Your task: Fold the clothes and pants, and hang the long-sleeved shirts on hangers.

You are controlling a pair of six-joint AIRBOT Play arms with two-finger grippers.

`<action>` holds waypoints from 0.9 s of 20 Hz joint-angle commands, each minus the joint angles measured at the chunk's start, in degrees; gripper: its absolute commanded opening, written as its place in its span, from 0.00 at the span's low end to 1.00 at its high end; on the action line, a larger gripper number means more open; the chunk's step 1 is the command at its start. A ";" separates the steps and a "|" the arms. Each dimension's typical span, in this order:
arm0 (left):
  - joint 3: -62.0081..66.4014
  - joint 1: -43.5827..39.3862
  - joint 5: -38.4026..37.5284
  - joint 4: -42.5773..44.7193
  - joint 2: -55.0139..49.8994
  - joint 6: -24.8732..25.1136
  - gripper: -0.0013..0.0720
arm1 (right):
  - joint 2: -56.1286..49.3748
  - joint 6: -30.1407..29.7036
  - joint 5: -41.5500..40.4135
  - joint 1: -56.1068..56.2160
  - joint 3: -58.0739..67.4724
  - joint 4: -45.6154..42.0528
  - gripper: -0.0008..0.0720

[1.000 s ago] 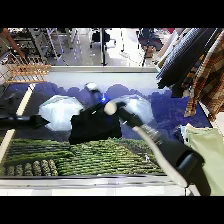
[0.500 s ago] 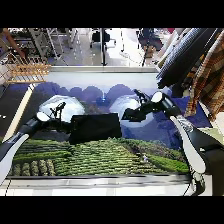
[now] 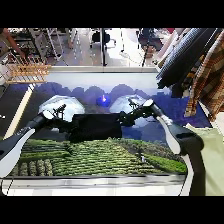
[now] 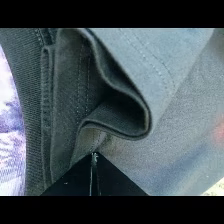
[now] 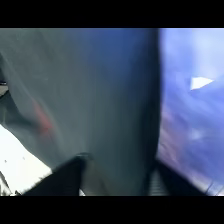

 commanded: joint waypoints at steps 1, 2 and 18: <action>0.50 -0.02 -5.16 1.05 0.13 -0.48 0.02 | -5.35 -0.44 5.38 3.02 8.00 7.52 0.23; 0.50 -0.02 -8.00 1.09 1.01 0.66 0.02 | -4.92 -0.39 7.13 3.26 9.60 7.50 0.07; -5.03 0.31 -40.22 3.85 35.67 5.73 0.02 | 43.76 14.64 25.97 -51.65 11.89 -7.23 0.04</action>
